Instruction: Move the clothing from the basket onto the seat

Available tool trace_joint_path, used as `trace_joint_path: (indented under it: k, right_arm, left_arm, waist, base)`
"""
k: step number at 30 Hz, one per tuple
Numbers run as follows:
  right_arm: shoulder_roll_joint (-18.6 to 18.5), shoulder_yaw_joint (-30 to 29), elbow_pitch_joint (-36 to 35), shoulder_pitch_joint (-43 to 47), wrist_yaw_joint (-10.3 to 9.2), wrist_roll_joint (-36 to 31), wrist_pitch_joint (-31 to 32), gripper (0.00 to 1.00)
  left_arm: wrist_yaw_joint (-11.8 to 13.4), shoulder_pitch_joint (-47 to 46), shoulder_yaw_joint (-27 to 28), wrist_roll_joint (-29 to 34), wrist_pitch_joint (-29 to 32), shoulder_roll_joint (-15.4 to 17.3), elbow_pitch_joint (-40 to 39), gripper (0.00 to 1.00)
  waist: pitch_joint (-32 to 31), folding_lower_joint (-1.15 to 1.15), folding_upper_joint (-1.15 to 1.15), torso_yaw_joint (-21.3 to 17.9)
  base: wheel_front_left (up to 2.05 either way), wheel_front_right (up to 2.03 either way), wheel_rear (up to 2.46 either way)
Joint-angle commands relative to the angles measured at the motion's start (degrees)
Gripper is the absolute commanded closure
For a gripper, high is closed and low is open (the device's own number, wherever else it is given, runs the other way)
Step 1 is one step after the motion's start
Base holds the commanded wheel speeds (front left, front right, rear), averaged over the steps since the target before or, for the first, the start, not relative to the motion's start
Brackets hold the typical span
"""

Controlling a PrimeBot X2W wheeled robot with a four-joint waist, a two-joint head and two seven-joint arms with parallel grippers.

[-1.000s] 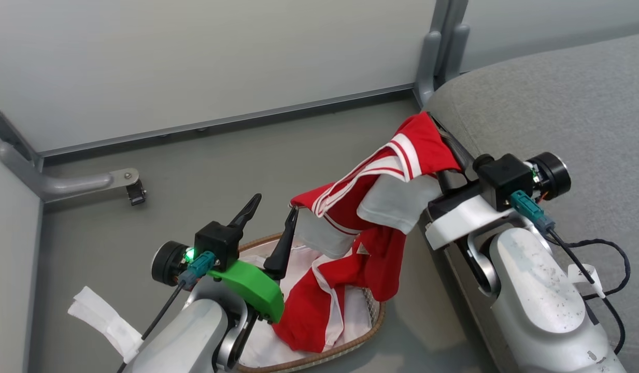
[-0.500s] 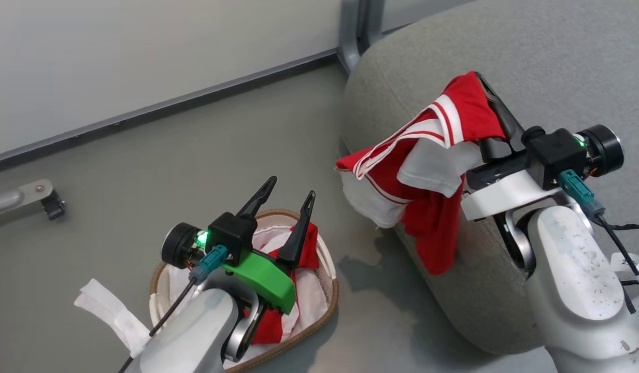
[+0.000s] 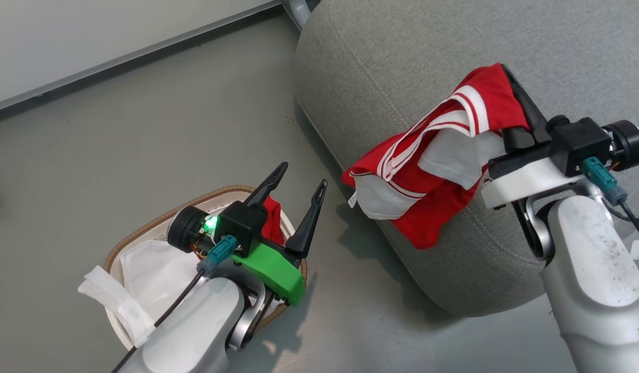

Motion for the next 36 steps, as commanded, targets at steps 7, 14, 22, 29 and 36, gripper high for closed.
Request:
trace_joint_path:
  k: [7, 14, 22, 29, 36]
  right_arm:
    - [-5.65, -1.40, 4.38, -11.74, -0.08, 2.12, -0.13, 1.00]
    - [-13.28, -5.01, 8.72, -27.42, -0.08, 3.32, 3.77, 1.00]
    - [-25.49, -8.25, 15.32, -41.71, -0.08, 1.78, 8.59, 1.00]
    - [-27.31, -14.06, 23.24, -40.49, -0.08, -1.00, 7.23, 1.00]
    - [-23.34, -21.73, 33.76, -33.45, -0.08, -4.62, 3.59, 1.00]
  left_arm:
    - [0.60, -1.97, 0.17, 1.48, -0.43, 0.63, -1.29, 0.00]
    - [0.41, -3.13, -0.01, 1.85, -0.55, 0.53, -2.54, 0.00]
    - [0.03, -4.98, -0.91, 3.07, -0.52, 0.16, -4.00, 0.00]
    - [-0.06, -6.13, -1.92, 4.12, -0.14, 0.29, -4.84, 0.00]
    - [0.44, -6.95, -2.31, 4.71, 0.27, 0.66, -5.34, 0.00]
  waist:
    - [4.70, 0.00, 0.00, 4.47]
    - [8.21, 0.00, 0.00, 9.31]
    - [12.68, 0.00, 0.00, 14.71]
    - [16.24, 0.00, 0.00, 16.82]
    - [19.54, 0.00, 0.00, 17.52]
  base:
    - [0.00, 0.00, 0.00]
    - [0.00, 0.00, 0.00]
    - [0.00, 0.00, 0.00]
    - [0.00, 0.00, 0.00]
    - [0.00, 0.00, 0.00]
